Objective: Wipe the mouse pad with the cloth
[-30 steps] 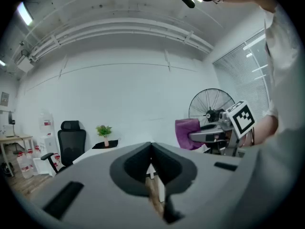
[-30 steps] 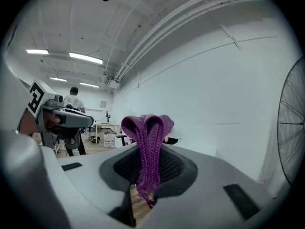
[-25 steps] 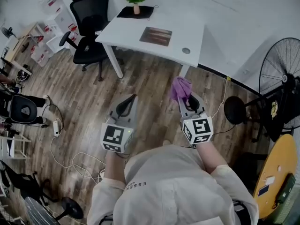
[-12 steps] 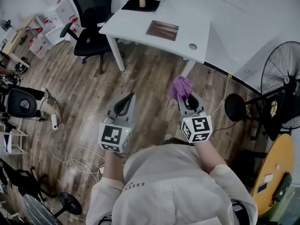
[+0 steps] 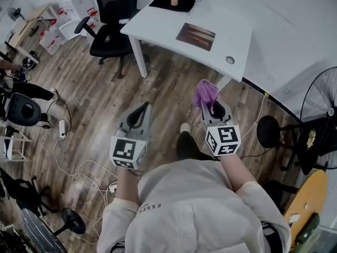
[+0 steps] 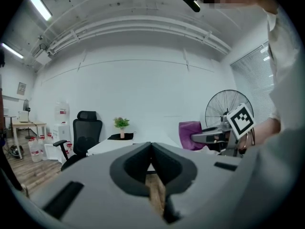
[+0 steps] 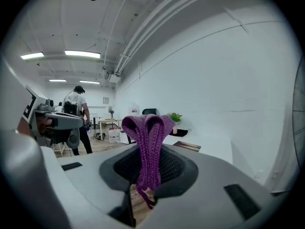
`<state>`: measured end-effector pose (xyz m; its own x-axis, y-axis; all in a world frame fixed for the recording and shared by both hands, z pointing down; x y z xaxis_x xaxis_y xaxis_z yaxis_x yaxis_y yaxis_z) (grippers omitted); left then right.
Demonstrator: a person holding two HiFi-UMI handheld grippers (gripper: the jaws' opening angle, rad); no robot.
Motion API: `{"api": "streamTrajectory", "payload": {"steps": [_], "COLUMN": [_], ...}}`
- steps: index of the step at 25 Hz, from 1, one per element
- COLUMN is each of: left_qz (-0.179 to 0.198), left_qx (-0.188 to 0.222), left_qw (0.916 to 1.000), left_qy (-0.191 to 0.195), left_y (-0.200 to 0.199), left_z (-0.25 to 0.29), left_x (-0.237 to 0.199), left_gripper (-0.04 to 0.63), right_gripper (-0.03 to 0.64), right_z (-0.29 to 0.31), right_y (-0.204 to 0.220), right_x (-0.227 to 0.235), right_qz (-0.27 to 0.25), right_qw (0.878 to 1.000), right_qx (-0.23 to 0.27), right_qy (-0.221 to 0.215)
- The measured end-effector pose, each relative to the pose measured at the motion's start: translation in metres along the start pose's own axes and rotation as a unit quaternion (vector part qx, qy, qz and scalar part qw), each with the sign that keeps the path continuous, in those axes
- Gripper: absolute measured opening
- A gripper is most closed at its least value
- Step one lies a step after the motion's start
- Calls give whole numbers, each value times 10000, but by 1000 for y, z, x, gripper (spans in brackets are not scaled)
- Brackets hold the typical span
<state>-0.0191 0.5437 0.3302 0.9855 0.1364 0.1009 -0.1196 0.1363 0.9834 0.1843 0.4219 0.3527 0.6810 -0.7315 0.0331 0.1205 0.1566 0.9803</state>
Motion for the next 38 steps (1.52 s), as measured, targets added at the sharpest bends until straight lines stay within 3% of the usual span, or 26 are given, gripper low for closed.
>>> {"api": "streamTrajectory", "payload": {"steps": [8,15,26,38], "left_qz": [134,229,267,332], "left_qx": [-136,-137,-406,-438], "left_qw": [9995,9993,9985,9888], "left_qy": [-263,-244,259,1387], "left_y": [-17,-40,-37,-34], "left_z": [111,232,356,514], "left_x": [-43,-68,-102,-188], "left_gripper": [2,2,2,2], "right_gripper": [87,87,87,87], "right_z": [116,203,286,419], "right_y": [-24,-49,-39,-43], "right_x": [67,146,219,262], "right_qz": [31,79,404,728], "right_qw": [9992,9989,9977,9908], "right_qx": [-52,-90,-518,-1075], "right_qy": [-404,-446,-156,392]}}
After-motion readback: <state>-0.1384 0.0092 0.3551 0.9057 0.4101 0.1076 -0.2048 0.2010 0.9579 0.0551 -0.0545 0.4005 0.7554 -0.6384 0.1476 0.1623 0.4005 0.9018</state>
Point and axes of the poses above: the fingertips, and each gripper's own axes: z forward along the fingers, x to its right, y out of its underside, the point moved 5 cm from there along -z, backward along the fingers, and after that the axes turned 3 degrees about z, right-handed, at the moved point
